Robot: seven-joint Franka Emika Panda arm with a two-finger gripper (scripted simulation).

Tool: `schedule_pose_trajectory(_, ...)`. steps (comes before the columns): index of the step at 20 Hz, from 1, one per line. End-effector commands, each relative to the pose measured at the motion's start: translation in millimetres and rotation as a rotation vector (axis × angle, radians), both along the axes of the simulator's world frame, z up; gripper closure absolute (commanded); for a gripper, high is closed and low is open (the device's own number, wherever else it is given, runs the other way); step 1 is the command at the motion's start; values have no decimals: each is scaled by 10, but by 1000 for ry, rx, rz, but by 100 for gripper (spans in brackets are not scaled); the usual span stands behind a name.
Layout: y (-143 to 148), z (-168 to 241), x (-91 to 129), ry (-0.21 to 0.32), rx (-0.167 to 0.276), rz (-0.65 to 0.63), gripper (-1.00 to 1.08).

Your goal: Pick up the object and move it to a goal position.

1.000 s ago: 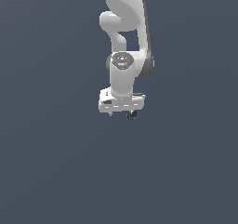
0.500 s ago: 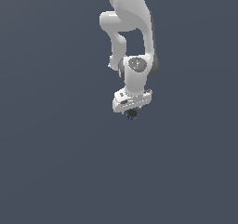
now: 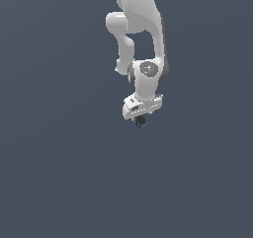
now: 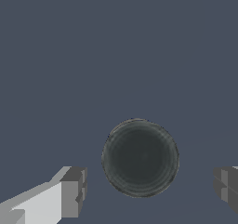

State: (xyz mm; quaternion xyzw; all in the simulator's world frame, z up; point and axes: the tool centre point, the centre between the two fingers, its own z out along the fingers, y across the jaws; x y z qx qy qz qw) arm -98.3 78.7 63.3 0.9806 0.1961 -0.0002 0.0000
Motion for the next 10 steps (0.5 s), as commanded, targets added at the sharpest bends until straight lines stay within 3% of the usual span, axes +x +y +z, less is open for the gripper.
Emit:
schedule_pose_trajectory(1,1,-36,-4,0,0,1,-92)
schedule_pose_trajectory(10,5,-402,-21,0,0,4,-92)
